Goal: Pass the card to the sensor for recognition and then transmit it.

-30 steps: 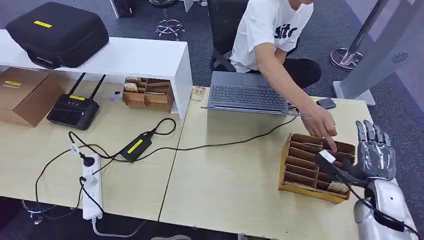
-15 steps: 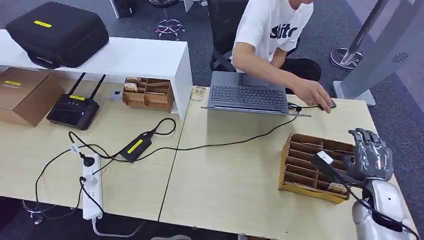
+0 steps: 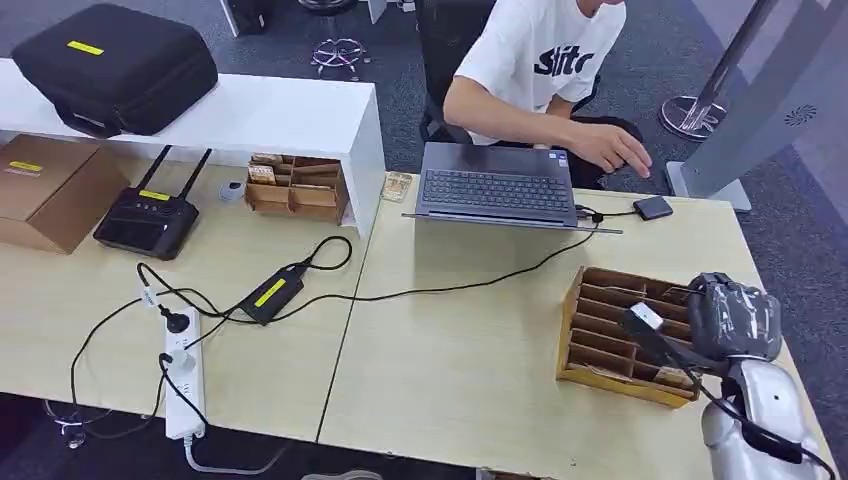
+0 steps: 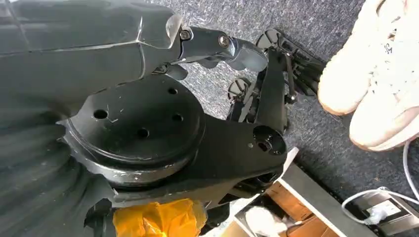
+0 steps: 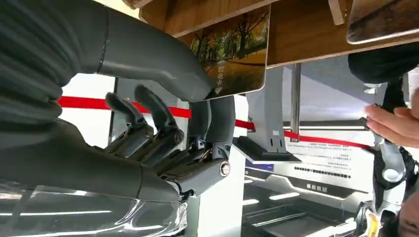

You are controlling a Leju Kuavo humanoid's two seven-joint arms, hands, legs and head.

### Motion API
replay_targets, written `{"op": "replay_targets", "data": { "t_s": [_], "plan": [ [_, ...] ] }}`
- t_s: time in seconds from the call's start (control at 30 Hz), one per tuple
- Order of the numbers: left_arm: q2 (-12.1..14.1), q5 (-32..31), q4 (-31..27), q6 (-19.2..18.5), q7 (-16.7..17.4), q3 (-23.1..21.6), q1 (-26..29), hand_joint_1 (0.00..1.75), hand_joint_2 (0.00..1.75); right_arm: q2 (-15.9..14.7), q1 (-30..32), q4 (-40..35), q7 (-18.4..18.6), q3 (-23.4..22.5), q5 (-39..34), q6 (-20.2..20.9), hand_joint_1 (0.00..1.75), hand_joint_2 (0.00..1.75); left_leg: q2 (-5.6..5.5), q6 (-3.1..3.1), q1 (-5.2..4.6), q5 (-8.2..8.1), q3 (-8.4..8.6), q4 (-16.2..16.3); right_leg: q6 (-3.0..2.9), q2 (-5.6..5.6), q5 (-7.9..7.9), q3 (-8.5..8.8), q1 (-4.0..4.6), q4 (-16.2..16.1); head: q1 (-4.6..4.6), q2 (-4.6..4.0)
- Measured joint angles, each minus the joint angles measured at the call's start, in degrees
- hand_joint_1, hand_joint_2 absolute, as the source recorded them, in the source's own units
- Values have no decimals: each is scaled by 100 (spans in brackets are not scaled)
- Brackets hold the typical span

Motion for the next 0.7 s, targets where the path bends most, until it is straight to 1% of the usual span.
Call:
{"op": "replay_targets", "data": {
  "t_s": [0.7],
  "plan": [
    [0,0,0,0,-2,0,0,0,175,0,0,-2,-2,0,-7,-2,175,175,0,0,0,0,0,0,0,0,0,0,0,0,0,0]
  ]
}}
